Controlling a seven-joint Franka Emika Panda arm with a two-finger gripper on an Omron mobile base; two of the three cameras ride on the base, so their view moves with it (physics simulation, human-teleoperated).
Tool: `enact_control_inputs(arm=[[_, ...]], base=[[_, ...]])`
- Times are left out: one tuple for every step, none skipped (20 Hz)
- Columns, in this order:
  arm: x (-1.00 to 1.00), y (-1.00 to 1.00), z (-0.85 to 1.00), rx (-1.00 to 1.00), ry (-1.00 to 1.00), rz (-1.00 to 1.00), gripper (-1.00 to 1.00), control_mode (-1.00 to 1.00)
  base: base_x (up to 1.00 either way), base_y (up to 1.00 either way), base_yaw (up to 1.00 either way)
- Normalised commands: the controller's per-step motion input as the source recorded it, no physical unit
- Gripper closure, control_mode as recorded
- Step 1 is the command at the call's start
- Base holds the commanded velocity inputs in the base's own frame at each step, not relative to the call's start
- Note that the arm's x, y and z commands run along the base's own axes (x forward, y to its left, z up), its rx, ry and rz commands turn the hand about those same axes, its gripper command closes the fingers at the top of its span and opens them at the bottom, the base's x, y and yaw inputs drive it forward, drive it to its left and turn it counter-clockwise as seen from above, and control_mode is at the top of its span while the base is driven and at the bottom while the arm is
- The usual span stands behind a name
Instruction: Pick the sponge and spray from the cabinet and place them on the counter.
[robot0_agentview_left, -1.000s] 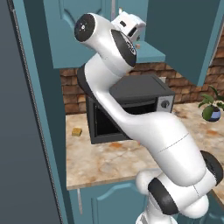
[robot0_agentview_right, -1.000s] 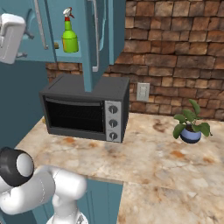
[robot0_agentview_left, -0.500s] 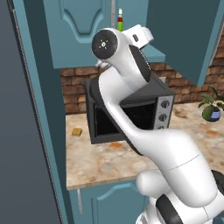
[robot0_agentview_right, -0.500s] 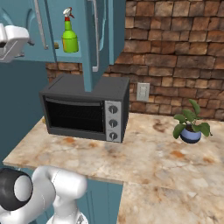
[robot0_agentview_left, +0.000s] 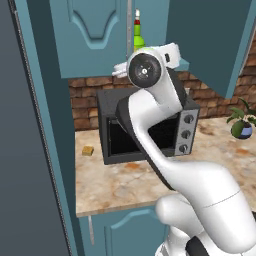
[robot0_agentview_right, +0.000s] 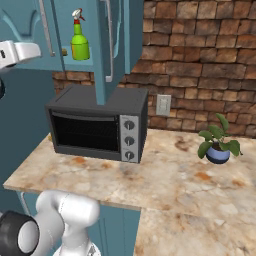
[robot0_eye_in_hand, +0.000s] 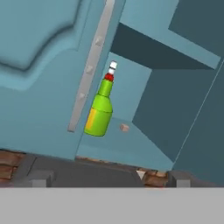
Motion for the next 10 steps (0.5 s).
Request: enact_control_inputs(arm=[[-0.04, 0.08, 0.00, 0.18, -0.16, 0.18, -1.00, -1.00], [0.00, 0.13, 0.00, 0.17, -0.16, 0.18, -1.00, -1.00], [0.00, 0.16, 0.00, 0.18, -0.15, 0.18, -1.00, -1.00], [0.00, 0.22, 0.00, 0.16, -0.15, 0.19, -1.00, -1.00], [0.00, 0.27, 0.00, 0.12, -0.16, 0.18, -1.00, -1.00], [0.00, 0.26, 0.00, 0.08, -0.19, 0.17, -1.00, -1.00], [-0.04, 0.25, 0.00, 0.05, -0.19, 0.15, -1.00, -1.00], [-0.04, 0.28, 0.00, 0.04, -0.17, 0.14, -1.00, -1.00], [-0.05, 0.31, 0.00, 0.03, -0.17, 0.15, -1.00, -1.00], [-0.06, 0.30, 0.00, 0.03, -0.18, 0.15, -1.00, -1.00]], base=[[0.00, 0.00, 0.00], [0.00, 0.00, 0.00], [0.00, 0.00, 0.00], [0.00, 0.00, 0.00], [0.00, 0.00, 0.00], [0.00, 0.00, 0.00], [0.00, 0.00, 0.00], [0.00, 0.00, 0.00], [0.00, 0.00, 0.00], [0.00, 0.00, 0.00]])
